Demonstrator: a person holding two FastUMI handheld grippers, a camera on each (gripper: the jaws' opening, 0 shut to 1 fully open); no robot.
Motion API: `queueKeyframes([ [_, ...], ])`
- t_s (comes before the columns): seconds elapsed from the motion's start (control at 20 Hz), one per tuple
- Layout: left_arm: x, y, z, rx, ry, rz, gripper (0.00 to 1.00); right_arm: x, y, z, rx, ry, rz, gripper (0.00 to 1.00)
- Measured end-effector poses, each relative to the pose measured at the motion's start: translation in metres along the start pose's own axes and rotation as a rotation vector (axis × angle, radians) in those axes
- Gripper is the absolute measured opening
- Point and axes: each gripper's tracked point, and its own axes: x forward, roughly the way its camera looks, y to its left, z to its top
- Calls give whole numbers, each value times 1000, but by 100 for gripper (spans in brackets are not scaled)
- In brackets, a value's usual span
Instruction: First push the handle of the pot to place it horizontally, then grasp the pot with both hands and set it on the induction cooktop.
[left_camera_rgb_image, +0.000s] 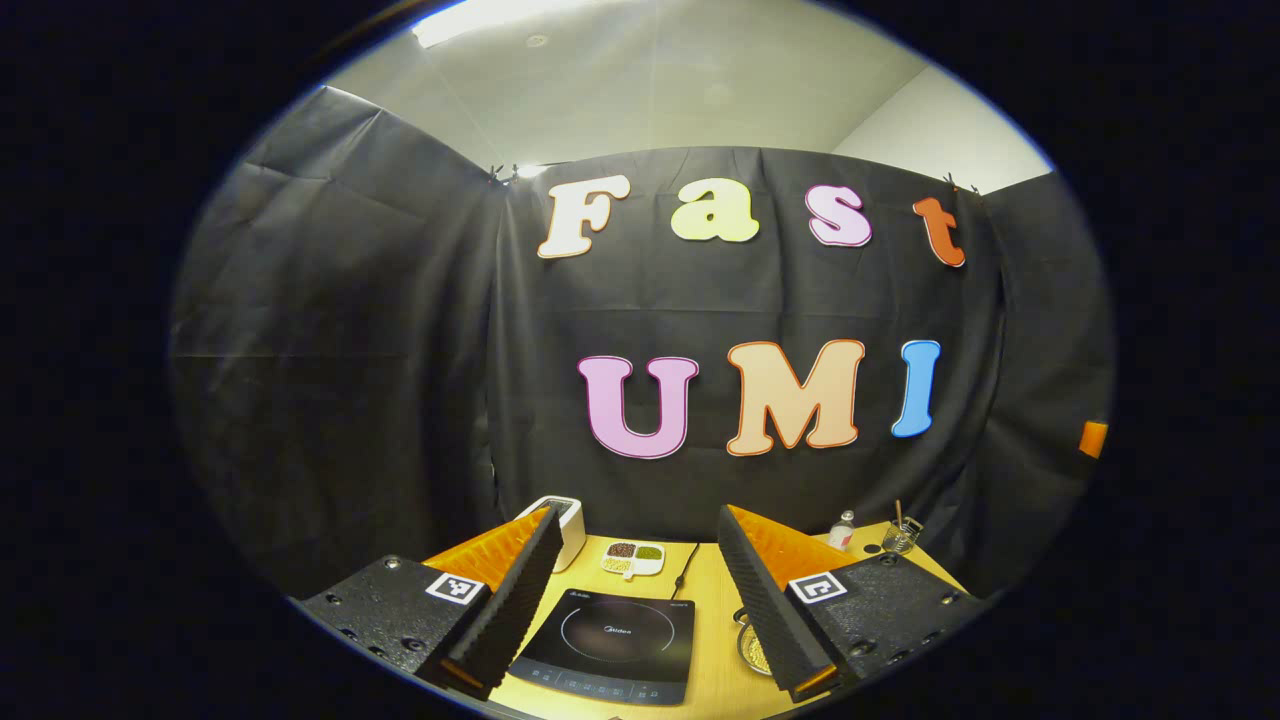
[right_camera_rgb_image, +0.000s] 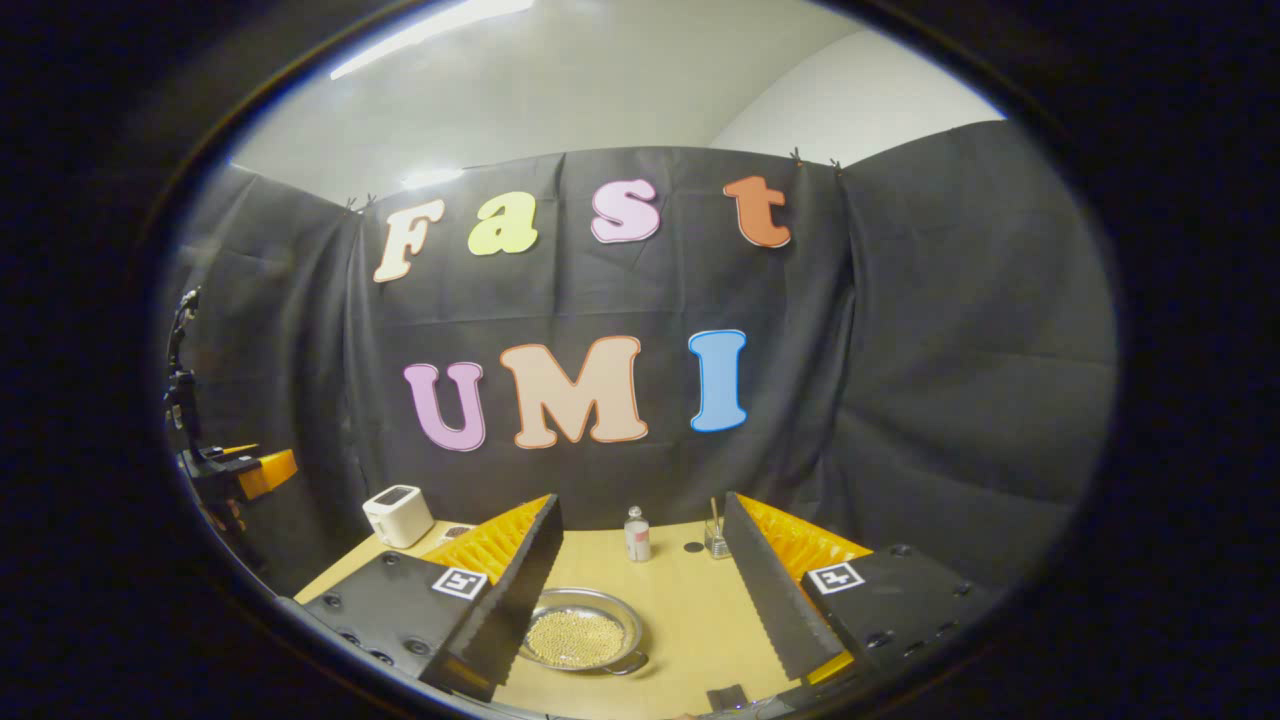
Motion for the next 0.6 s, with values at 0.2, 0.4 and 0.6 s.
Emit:
queueKeyframes([
  [0.2,1,9,-14,-20,13,-35,92,-14,16,-9,-8,9,-19,94],
  [0.4,1,19,-21,-21,1,-59,92,-29,33,-18,-8,21,-36,94],
  [0.6,1,32,-28,-22,5,-49,92,-38,52,-20,-18,21,-19,94],
])
